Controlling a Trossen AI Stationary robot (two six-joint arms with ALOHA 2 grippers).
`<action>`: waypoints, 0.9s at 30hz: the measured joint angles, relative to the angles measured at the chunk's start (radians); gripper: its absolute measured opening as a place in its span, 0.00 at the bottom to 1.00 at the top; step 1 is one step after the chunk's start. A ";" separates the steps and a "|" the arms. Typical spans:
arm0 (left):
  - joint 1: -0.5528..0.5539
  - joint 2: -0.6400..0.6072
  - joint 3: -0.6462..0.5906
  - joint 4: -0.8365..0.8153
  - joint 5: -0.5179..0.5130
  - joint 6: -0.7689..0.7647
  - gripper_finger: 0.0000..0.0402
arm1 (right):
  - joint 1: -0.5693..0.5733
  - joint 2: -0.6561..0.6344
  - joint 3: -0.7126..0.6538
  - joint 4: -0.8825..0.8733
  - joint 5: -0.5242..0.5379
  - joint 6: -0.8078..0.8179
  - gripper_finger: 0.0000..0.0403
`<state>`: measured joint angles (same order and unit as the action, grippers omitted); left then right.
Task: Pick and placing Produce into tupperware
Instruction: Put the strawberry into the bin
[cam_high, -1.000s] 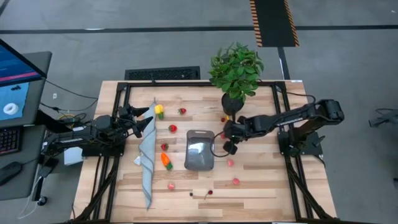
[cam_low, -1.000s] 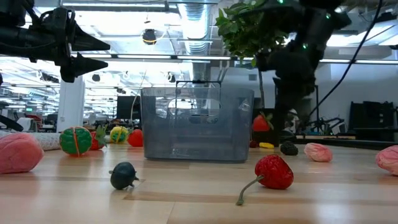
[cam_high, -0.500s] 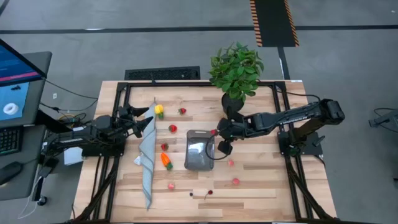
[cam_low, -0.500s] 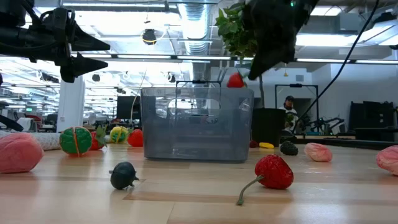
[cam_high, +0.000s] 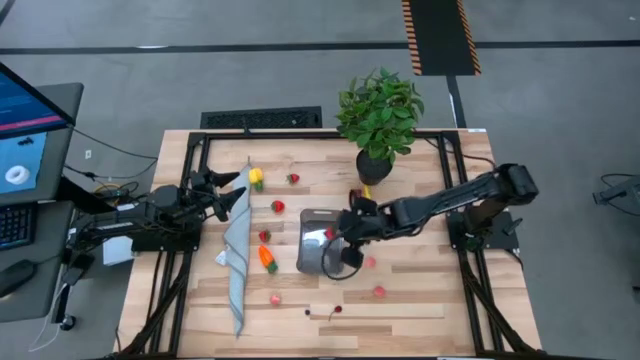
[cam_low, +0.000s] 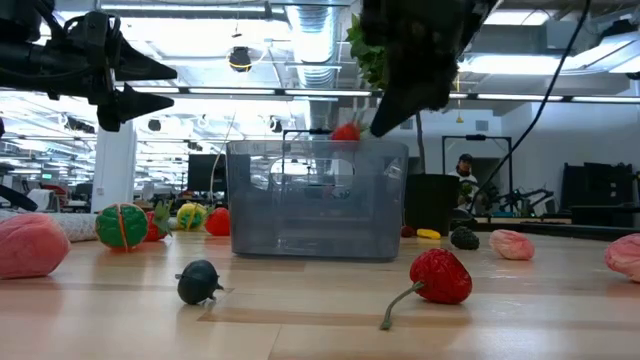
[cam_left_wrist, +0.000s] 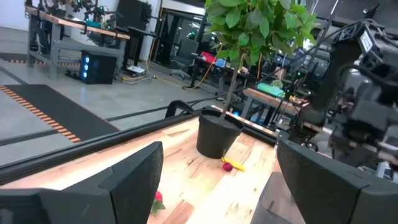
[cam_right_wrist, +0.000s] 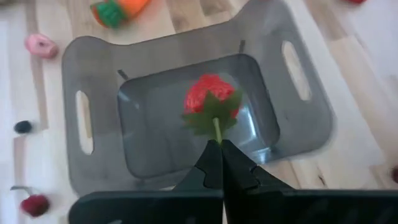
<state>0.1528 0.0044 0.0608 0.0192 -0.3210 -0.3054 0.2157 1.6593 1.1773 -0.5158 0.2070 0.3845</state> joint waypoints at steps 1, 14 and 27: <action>0.000 0.000 0.000 -0.002 0.000 0.000 0.76 | 0.000 0.013 0.007 -0.001 0.000 -0.004 0.02; -0.001 0.003 0.000 -0.007 0.000 0.000 0.76 | -0.002 0.183 0.126 -0.025 -0.055 -0.094 0.05; -0.001 0.003 0.000 -0.007 0.002 -0.001 0.76 | -0.011 0.181 0.130 -0.022 -0.072 -0.097 0.09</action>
<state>0.1516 0.0078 0.0607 0.0124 -0.3187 -0.3061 0.2050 1.8400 1.3074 -0.5381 0.1349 0.2874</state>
